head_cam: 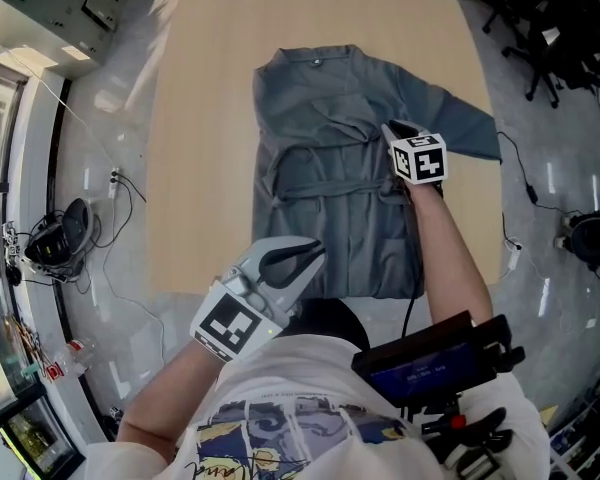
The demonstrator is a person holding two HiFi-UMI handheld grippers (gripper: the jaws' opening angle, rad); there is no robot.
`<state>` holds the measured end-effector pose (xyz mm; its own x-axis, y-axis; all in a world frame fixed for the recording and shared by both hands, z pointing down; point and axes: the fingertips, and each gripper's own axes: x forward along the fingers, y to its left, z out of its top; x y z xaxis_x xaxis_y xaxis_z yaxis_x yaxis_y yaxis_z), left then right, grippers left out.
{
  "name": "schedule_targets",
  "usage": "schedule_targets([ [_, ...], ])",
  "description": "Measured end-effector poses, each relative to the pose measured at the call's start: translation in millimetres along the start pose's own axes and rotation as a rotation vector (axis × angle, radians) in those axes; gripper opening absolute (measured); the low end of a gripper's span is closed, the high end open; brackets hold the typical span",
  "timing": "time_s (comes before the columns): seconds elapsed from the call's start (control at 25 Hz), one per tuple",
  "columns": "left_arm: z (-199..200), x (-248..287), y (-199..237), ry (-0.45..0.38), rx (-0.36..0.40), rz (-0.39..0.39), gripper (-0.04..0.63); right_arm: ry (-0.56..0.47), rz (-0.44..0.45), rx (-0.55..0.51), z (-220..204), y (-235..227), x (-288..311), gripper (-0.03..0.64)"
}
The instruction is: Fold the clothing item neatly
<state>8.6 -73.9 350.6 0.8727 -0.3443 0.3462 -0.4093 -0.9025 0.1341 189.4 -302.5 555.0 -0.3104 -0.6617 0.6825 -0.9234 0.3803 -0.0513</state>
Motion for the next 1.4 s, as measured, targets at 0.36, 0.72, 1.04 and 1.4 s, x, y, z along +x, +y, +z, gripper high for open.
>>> schedule_targets([
  [0.36, -11, -48, -51, -0.063, 0.037, -0.029, 0.037, -0.047, -0.13, 0.032, -31, 11, -102, 0.046],
  [0.72, -13, -56, -106, -0.084, 0.015, -0.099, 0.037, -0.015, -0.224, 0.095, -109, -2, -196, 0.046],
  [1.04, 12, 4, -124, -0.078, 0.075, -0.155, 0.037, -0.043, -0.259, 0.139, -119, -79, -225, 0.046],
  [1.4, 61, 121, -135, -0.025, 0.024, -0.177, 0.037, -0.059, -0.24, 0.236, -140, -216, -225, 0.076],
])
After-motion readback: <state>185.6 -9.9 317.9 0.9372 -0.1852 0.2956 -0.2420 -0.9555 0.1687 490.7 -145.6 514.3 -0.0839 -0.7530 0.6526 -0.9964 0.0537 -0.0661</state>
